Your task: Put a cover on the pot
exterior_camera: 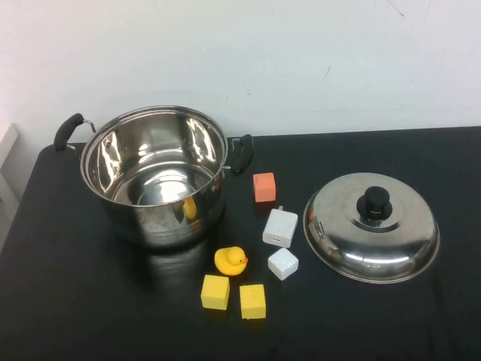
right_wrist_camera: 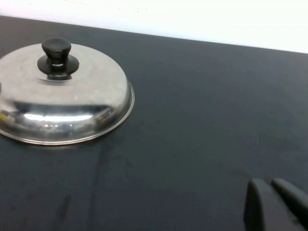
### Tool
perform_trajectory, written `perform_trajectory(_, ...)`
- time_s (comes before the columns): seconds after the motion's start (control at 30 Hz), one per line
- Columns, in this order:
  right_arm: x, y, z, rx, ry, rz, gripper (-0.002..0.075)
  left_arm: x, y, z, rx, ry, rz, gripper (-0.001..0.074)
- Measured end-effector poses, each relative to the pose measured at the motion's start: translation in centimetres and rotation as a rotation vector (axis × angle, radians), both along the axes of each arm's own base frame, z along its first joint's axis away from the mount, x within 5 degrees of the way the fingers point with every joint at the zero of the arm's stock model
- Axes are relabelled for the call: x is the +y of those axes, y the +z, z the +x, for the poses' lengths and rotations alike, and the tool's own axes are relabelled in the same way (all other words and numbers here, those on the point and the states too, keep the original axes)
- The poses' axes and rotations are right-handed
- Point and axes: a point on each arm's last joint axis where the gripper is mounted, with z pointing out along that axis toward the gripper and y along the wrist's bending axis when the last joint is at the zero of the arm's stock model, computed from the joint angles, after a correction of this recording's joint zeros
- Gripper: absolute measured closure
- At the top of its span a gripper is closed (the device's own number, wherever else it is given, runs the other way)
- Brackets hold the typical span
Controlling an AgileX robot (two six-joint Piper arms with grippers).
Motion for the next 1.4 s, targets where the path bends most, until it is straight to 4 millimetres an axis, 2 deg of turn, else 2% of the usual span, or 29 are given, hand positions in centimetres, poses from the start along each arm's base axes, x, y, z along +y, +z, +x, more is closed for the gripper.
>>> perform_trajectory(0.97, 0.0, 0.0, 0.0, -0.004, -0.001, 0.002, 0.0717, 0.0, 0.0, 0.0, 0.0, 0.0, 0.0, 0.0736)
perform_trajectory(1.03, 0.3, 0.1, 0.1, -0.03, -0.011, 0.128, 0.0717, 0.0, 0.0, 0.0, 0.0, 0.0, 0.0, 0.0736)
perform_trajectory(1.2, 1.7, 0.8, 0.3, -0.096, -0.049, 0.799, 0.0717, 0.0, 0.0, 0.0, 0.0, 0.0, 0.0, 0.0736)
perform_trajectory(1.3, 1.8, 1.2, 0.4, -0.13, -0.056, 0.944, 0.0717, 0.0, 0.0, 0.0, 0.0, 0.0, 0.0, 0.0736)
perform_trajectory(1.4, 1.8, 1.3, 0.4, -0.14, -0.041, 0.912, 0.0717, 0.0, 0.0, 0.0, 0.0, 0.0, 0.0, 0.0736)
